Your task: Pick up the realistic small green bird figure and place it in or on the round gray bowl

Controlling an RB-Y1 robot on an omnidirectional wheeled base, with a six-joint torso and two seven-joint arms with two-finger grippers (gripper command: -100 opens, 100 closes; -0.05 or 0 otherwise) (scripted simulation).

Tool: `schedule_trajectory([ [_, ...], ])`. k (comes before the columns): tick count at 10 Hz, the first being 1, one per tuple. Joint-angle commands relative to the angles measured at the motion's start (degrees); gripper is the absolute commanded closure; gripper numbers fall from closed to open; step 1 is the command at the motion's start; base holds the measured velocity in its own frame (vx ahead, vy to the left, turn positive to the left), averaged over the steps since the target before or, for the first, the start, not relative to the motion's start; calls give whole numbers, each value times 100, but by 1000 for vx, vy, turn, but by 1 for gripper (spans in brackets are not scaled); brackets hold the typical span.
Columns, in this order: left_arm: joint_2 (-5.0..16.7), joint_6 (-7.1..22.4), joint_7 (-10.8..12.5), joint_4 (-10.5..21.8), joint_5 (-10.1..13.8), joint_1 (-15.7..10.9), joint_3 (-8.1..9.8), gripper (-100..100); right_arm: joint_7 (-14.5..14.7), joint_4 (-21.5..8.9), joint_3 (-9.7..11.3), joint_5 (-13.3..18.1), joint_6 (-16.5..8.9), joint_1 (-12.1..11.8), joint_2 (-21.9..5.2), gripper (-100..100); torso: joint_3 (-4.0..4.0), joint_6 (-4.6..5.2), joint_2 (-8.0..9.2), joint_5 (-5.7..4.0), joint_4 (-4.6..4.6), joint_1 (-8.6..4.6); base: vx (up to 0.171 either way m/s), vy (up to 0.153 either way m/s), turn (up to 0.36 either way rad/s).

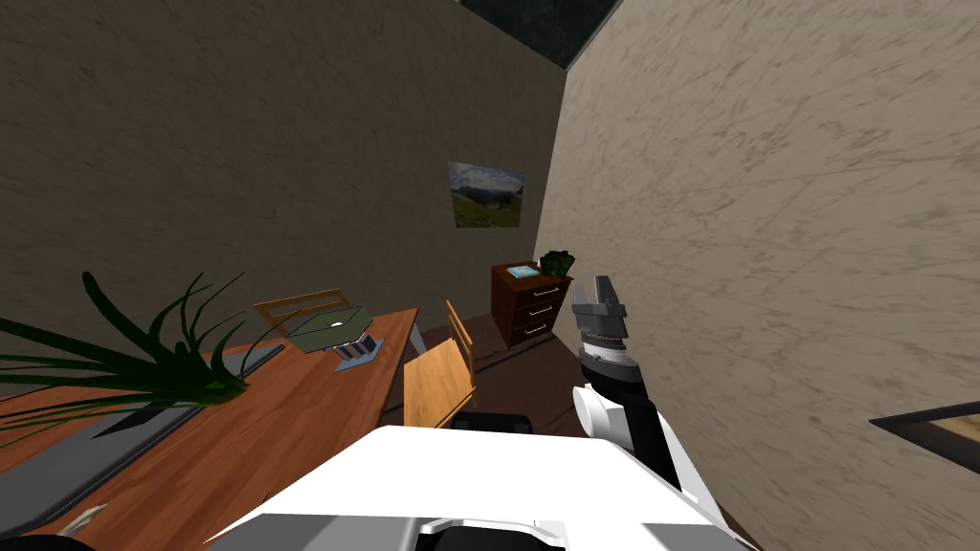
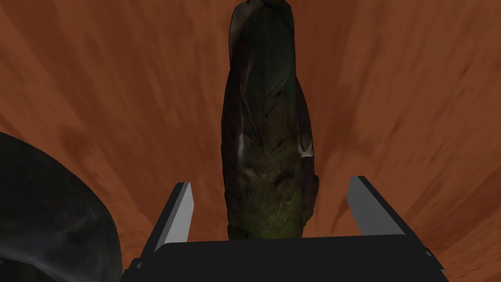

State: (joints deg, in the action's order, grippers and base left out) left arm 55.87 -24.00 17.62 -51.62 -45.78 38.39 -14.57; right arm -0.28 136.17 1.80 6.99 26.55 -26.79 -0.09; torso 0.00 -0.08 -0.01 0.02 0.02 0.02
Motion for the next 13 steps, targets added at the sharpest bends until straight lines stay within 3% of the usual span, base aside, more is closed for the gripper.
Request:
schedule_trajectory([
  [1,0,0,0,0,0,0,0,100,0,0,0,0,0,0,0,0,0,0,0,0,0,0,-1,5,1],
  [5,2,-2,0,-2,-1,0,0,100,0,0,0,0,0,0,0,0,-2,-1,-4,-1,-1,-7,0,0,0],
  [6,1,-2,1,-2,-1,1,0,0,0,0,0,0,0,0,0,0,-2,-1,-4,-2,-1,-8,0,0,0],
  [7,190,-88,123,-108,-35,94,46,100,0,0,0,0,0,0,0,0,-2,0,-4,-2,-1,-8,15,-35,84],
  [8,315,-143,203,-188,-57,164,80,100,0,0,0,0,0,-1,1,0,-4,-4,-7,-8,-2,-21,13,-57,108],
  [9,292,-66,204,-220,-44,145,32,100,0,0,1,0,0,0,1,0,-5,-7,-7,-11,-4,-32,3,-25,24],
  [10,308,-79,227,-227,-46,153,37,0,0,0,1,0,0,0,1,0,-4,-4,-6,-6,-3,-24,0,-5,-1],
  [11,428,-85,284,-304,-33,111,197,100,0,0,0,0,0,0,0,0,-4,-3,-6,-5,-2,-16,1,-6,-20],
  [13,661,-71,409,-439,-19,53,487,100,0,0,0,0,0,0,0,0,-8,16,-19,-11,2,-11,14,-18,-51],
])
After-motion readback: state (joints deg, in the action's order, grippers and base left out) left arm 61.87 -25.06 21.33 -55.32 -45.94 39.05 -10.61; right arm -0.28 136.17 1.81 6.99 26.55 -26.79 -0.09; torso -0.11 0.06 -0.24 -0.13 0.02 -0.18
